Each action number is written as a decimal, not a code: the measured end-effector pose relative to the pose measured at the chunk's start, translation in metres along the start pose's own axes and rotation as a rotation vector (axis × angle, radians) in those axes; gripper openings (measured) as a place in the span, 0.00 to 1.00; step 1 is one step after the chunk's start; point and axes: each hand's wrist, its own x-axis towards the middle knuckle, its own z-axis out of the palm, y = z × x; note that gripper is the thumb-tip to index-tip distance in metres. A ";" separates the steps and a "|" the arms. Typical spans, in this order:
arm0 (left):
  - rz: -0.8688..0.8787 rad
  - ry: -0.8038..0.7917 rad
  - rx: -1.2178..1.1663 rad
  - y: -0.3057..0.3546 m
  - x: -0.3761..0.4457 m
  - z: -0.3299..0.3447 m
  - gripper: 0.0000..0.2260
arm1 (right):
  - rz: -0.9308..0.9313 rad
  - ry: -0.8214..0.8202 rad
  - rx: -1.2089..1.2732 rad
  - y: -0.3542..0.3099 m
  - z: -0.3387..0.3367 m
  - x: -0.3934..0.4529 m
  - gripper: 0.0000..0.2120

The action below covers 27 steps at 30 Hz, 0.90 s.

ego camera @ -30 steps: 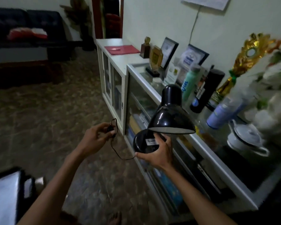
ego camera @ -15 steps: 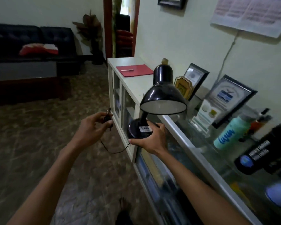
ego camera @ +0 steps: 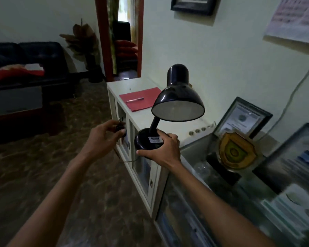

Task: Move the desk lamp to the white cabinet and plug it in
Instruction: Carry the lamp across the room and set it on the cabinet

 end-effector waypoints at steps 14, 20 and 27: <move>0.402 -0.559 0.102 -0.065 0.295 -0.010 0.12 | 0.381 0.338 -0.037 0.022 0.085 0.196 0.51; 0.524 -0.764 0.040 -0.068 0.384 0.023 0.12 | 0.598 0.491 -0.097 0.032 0.097 0.220 0.49; 0.651 -0.675 -0.177 -0.025 0.477 0.044 0.12 | 0.666 0.584 -0.210 0.048 0.064 0.261 0.53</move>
